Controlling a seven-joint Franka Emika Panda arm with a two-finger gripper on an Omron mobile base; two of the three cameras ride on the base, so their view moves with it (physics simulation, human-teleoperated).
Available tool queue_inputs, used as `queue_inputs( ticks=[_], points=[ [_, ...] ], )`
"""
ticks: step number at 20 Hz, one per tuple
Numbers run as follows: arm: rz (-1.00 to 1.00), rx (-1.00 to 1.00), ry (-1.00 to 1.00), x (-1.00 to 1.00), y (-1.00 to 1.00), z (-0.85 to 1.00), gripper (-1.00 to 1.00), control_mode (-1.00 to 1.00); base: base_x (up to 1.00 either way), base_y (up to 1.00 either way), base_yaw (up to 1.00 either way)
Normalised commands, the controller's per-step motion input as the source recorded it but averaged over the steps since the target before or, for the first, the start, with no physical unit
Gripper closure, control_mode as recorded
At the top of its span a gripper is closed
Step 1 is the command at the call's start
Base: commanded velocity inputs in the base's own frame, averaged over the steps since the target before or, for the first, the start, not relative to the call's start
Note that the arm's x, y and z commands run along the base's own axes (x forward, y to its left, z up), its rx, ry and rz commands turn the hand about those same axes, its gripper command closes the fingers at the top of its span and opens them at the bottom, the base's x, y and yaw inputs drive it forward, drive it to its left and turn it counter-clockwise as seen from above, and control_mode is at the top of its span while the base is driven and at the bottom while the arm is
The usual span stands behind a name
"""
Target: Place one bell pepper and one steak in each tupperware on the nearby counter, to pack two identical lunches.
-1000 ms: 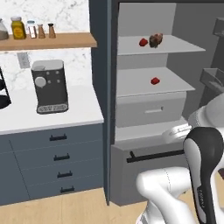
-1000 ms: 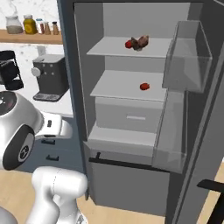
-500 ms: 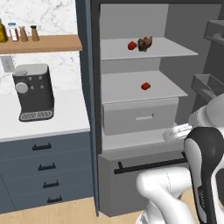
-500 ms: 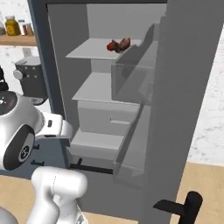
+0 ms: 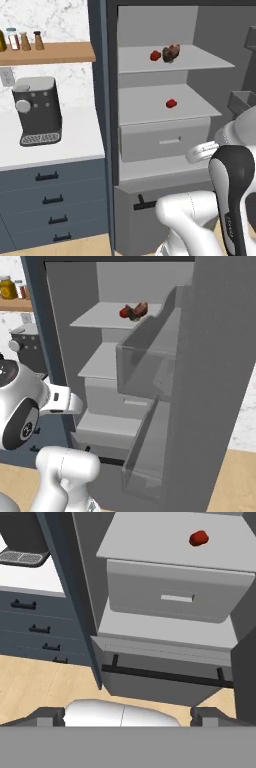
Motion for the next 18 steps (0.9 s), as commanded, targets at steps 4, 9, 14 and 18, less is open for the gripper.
queue_inputs(
  ticks=[4,9,14,18],
  points=[
    [0.0,0.0,0.0,0.0,0.0,0.0,-1.0,1.0,0.12,-0.02,0.02],
    [0.0,0.0,0.0,0.0,0.0,0.0,-1.0,1.0,0.38,-0.12,0.01],
    [0.0,0.0,0.0,0.0,0.0,0.0,-1.0,1.0,0.3,-0.23,0.11],
    [0.0,0.0,0.0,0.0,0.0,0.0,-1.0,1.0,0.33,-0.11,0.06]
  ],
)
